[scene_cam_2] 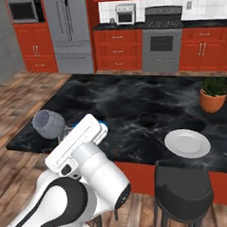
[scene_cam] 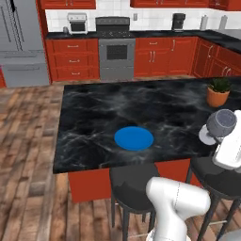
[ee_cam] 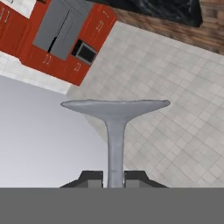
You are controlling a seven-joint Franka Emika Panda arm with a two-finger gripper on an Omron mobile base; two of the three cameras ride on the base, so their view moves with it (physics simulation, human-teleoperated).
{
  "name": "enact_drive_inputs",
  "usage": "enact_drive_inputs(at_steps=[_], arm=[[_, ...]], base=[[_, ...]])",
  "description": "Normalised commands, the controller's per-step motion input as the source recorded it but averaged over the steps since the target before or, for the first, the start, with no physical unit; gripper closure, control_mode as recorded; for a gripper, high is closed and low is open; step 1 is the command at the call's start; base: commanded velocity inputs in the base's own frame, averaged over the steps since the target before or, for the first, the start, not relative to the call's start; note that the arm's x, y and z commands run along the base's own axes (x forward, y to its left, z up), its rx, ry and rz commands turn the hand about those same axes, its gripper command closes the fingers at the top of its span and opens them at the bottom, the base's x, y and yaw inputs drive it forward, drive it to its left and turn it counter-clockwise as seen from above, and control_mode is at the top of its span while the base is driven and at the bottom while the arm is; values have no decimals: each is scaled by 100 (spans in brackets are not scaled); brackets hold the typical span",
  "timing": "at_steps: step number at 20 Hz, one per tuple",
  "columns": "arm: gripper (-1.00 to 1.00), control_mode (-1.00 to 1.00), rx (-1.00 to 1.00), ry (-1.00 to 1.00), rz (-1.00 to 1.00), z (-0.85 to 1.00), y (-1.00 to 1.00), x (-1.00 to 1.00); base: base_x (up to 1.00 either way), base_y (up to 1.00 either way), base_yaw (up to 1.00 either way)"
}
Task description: Retrieve the wine glasses from the counter and place one next to each plate.
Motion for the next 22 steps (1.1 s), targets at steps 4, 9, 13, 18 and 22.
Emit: enact_drive_inputs(at_steps=[4, 9, 13, 18, 22], arm=[[100, 100, 0, 0, 0, 0, 0, 0], [100, 100, 0, 0, 0, 0, 0, 0], [100, 100, 0, 0, 0, 0, 0, 0], [100, 100, 0, 0, 0, 0, 0, 0], [100, -100, 0, 0, 5, -8, -15, 40]], base=[[77, -23, 17], [59, -40, 32], [44, -39, 39], [56, -37, 32], [36, -22, 8]])
